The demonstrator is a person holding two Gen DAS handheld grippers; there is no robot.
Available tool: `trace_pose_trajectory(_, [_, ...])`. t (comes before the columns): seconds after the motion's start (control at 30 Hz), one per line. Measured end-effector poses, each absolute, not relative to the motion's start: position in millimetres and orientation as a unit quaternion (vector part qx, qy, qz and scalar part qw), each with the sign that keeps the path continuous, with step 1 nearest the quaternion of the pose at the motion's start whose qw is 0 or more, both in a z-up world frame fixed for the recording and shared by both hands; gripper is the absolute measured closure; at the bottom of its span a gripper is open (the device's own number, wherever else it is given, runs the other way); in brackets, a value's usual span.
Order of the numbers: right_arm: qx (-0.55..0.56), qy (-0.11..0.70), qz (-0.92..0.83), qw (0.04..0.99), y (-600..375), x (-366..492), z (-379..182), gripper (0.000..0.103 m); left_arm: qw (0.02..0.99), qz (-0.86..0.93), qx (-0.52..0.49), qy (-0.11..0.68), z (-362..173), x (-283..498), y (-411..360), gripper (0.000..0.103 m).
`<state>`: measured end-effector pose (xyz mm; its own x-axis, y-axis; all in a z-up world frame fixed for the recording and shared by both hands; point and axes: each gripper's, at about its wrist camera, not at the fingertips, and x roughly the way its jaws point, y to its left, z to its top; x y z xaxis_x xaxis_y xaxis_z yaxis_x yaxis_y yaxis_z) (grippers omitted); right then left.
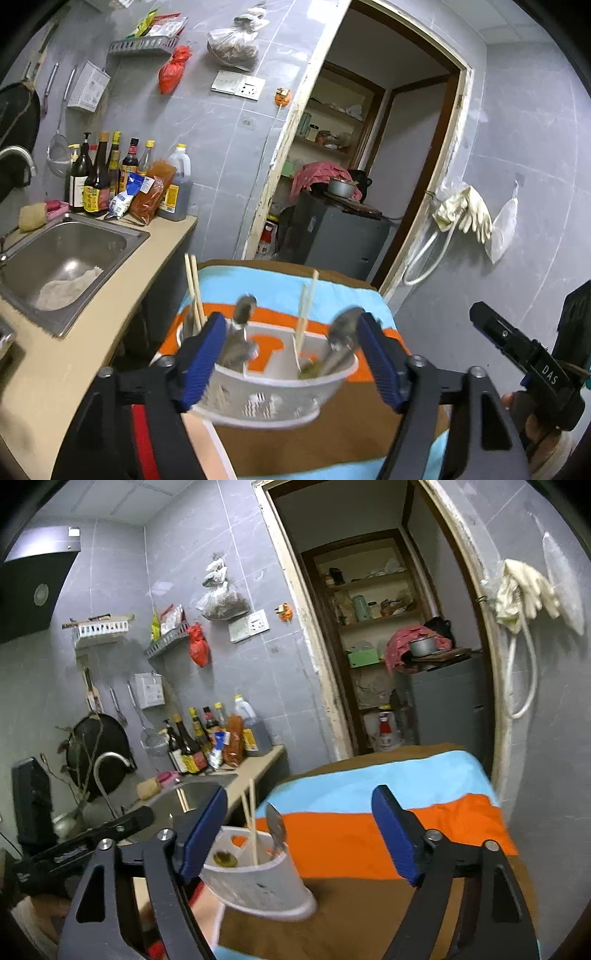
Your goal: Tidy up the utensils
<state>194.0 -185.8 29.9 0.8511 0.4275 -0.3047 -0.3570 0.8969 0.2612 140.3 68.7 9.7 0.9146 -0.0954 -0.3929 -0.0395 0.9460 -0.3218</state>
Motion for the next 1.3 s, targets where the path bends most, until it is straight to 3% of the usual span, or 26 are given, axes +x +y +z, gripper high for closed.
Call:
trace_pose_trajectory(0.03, [0.094,0.184,0.199,0.958,-191,188,32,0.014,0.964,-0.012,-0.162,0.209,10,133,63,0.020])
trace_pose_trajectory(0.1, [0.086,0.188,0.193,0.959,-201,174,35,0.012,0.964,-0.009,-0.157,0.214,11,120,54,0.007])
trace_pose_trajectory(0.2, [0.074,0.191,0.183,0.962,-214,153,38,0.007,0.965,-0.002,-0.140,0.221,11,101,38,0.001])
trace_pose_trajectory(0.27, [0.072,0.193,0.175,0.963,-223,140,40,0.002,0.966,0.007,-0.132,0.223,11,87,28,0.001])
trace_pose_trajectory(0.77, [0.074,0.216,0.143,0.963,-277,78,30,0.002,0.969,0.064,-0.114,0.208,9,11,-12,0.001])
trace_pose_trajectory(1.3, [0.074,0.216,0.157,0.961,-279,68,29,0.002,0.972,0.078,-0.106,0.196,14,-1,-23,0.001])
